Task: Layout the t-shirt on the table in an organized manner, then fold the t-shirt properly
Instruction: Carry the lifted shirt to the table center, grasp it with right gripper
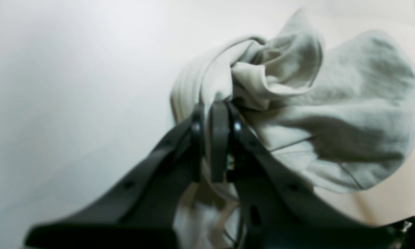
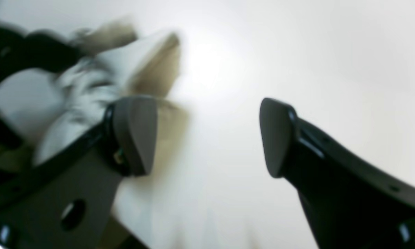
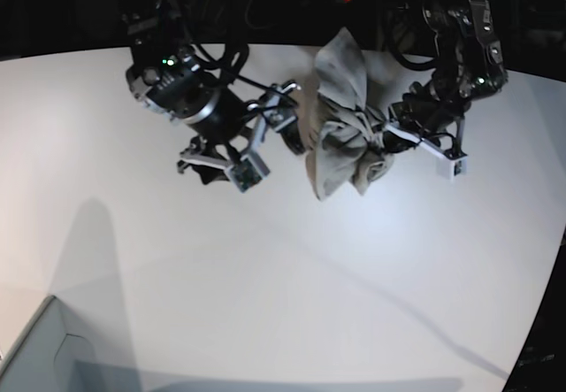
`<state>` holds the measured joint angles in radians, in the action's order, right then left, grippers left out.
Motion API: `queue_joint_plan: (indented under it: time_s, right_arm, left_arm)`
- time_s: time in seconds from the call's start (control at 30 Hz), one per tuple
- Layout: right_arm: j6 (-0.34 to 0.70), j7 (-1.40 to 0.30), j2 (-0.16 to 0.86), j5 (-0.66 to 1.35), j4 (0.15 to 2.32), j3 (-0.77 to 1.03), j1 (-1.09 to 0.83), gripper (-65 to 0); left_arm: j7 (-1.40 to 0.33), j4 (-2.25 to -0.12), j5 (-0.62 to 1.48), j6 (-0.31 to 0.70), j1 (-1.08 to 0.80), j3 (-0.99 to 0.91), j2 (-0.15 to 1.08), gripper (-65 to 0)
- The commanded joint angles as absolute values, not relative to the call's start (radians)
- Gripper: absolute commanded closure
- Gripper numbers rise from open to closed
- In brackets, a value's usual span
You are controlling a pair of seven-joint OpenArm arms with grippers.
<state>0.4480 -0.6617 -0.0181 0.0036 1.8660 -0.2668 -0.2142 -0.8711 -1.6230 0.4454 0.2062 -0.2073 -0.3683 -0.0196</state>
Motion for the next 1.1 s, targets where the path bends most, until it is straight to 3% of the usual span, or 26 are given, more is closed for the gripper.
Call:
queue_joint_plan:
  time_s: [0.0, 0.23, 0.9, 0.97, 1.07]
  right_arm:
    - [0.464, -0.634, -0.025, 0.015, 1.868, -0.285, -0.206, -46.6]
    - [0.464, -0.638, -0.027, 0.015, 1.847, -0.386, -0.174, -46.5]
    - [0.461, -0.639, -0.027, 0.01, 1.693, -0.331, -0.091, -46.5]
    - [0.463, -0.639, -0.025, 0.01, 1.666, -0.332, -0.091, -44.7]
    - [0.466, -0.639, -0.024, 0.013, 1.626, -0.332, -0.091, -36.4]
  left_arm:
    - [-0.866, -1.639, 0.46, 0.211, -0.203, -0.364, -0.03, -0.2]
    - [-0.868, -1.639, 0.461, 0.211, -0.205, -0.328, -0.042, -0.2]
    - [-0.866, -1.639, 0.461, 0.211, -0.228, -0.282, -0.039, -0.2]
    - [-0.866, -1.639, 0.461, 0.211, -0.228, -0.282, -0.041, -0.2]
    - [-0.866, -1.639, 0.461, 0.211, -0.226, -0.282, -0.041, -0.2]
